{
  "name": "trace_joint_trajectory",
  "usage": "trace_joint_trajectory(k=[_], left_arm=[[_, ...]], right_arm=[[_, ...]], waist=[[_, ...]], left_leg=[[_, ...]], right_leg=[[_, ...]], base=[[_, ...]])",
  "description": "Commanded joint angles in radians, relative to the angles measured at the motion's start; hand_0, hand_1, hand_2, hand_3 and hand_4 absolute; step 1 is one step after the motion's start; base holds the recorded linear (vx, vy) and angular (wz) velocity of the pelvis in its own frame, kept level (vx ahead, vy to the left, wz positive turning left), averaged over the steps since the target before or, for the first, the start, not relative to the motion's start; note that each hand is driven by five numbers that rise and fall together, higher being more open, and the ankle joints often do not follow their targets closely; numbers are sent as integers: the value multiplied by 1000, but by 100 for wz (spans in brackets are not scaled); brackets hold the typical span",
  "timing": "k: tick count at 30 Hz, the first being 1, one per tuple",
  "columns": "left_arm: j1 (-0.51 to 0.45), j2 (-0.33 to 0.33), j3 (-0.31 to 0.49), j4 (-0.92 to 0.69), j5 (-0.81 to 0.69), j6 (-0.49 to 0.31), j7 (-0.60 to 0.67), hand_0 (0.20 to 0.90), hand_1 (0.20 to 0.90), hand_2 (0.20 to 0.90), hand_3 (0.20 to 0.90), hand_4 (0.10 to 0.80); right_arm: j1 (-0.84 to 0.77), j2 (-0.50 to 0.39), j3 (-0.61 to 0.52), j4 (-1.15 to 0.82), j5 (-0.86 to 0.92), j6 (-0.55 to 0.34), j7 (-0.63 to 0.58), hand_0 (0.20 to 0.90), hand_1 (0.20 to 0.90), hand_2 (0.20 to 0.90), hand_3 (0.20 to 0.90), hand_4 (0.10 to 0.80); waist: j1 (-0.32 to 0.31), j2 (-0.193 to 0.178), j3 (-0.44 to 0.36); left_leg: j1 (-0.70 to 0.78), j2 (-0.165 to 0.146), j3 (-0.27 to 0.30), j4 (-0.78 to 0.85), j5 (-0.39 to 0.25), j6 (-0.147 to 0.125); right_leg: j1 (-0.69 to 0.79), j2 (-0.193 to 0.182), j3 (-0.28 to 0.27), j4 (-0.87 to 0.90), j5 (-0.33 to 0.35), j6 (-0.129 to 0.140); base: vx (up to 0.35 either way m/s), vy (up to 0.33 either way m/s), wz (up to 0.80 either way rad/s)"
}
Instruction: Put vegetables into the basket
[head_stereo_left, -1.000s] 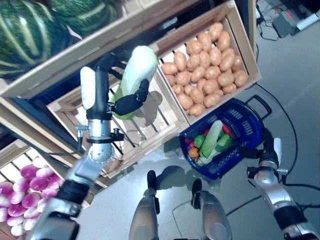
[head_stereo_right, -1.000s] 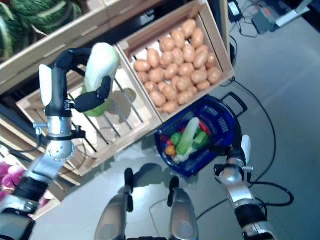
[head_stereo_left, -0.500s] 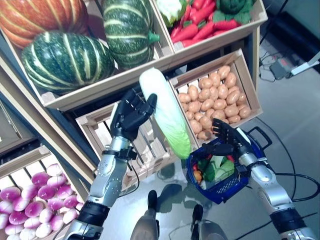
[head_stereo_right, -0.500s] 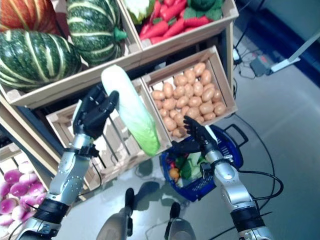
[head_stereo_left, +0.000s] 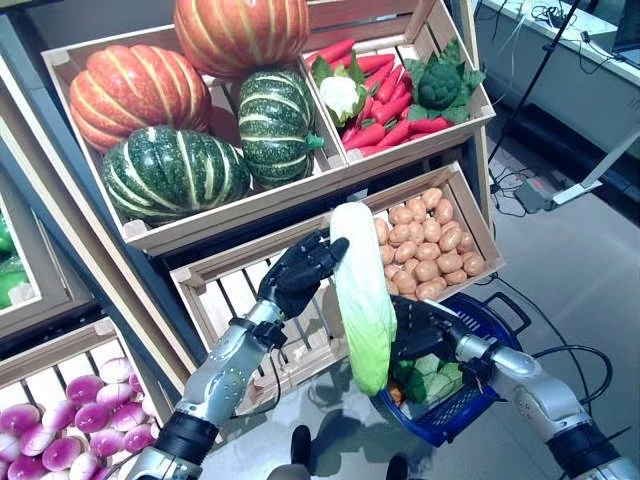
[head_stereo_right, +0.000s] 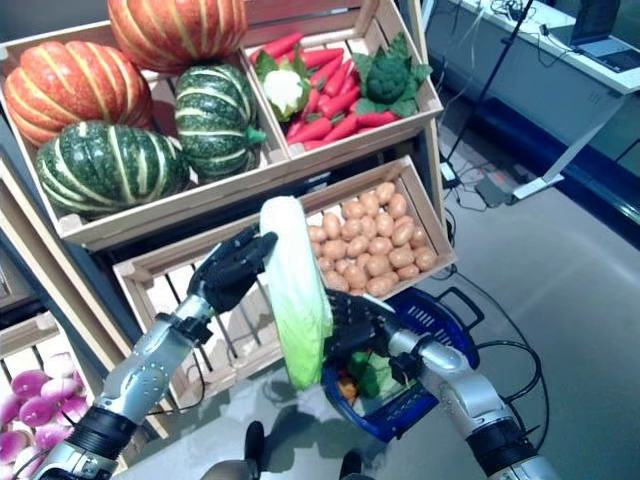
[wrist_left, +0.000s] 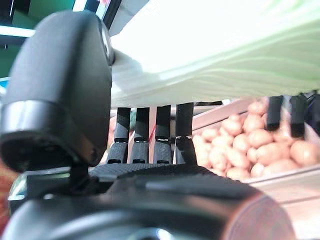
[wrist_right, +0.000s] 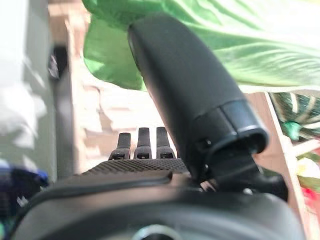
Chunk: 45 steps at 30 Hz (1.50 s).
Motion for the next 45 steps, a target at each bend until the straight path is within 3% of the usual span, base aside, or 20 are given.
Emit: trace_joint_trajectory(k=[1,12,15,24,28,32,36,45], left_arm=[[-89,-43,-72,3,-85,-37,-91,300,300,300,300,400],[-60,-24,-97,4,-135,-23,-170,300,300,300,300,400],[-53,-19,-98,-1,-155,-2,-216,300,300,300,300,400],[-35,-24,-91,19,-166,15,-292,300,300,300,300,400],[-29,-36,-78,23,-162,28,-301,300,300,300,300,400],[-19,-60,-63,42,-143,29,-316,300,300,300,300,400],[-12,-81,-52,44,-128,30,-313,300,300,300,300,400],[-24,-107,-65,45,-133,17,-285,300,300,300,300,400]], right_arm=[[-123,39,84,-81,211,39,191,900,900,900,900,800],[-131,35,135,-86,377,140,362,900,900,900,900,800],[-127,22,130,-95,389,143,463,900,900,900,900,800],[-113,23,105,-91,455,57,651,900,900,900,900,800],[-108,42,88,-99,496,48,661,900,900,900,900,800],[-93,75,66,-85,498,54,612,900,900,900,900,800],[-64,109,47,-84,520,62,435,900,900,900,900,800],[-56,197,34,-63,617,54,206,900,900,900,900,800]], waist=[[19,-25,-124],[27,-25,-148],[26,-25,-153],[24,-24,-158],[25,-22,-158],[23,-17,-157],[18,-13,-154],[9,-11,-147]], left_leg=[[53,-7,19,1,-113,0],[66,-5,14,1,-121,-6],[69,-5,14,1,-123,-7],[77,0,12,1,-128,-11],[80,1,9,1,-130,-12],[81,3,6,1,-132,-13],[83,4,6,1,-133,-14],[84,9,8,1,-131,-14]], right_leg=[[-51,-69,-1,23,87,8],[-35,-73,10,12,87,14],[-32,-72,15,12,86,16],[-28,-71,23,16,77,17],[-26,-70,26,18,74,17],[-27,-69,29,21,69,16],[-27,-69,32,20,68,15],[-23,-68,34,11,70,14]], base=[[39,9,0],[12,4,0],[0,0,0],[10,-4,-1],[0,0,0],[0,0,0],[0,0,0],[0,0,0]])
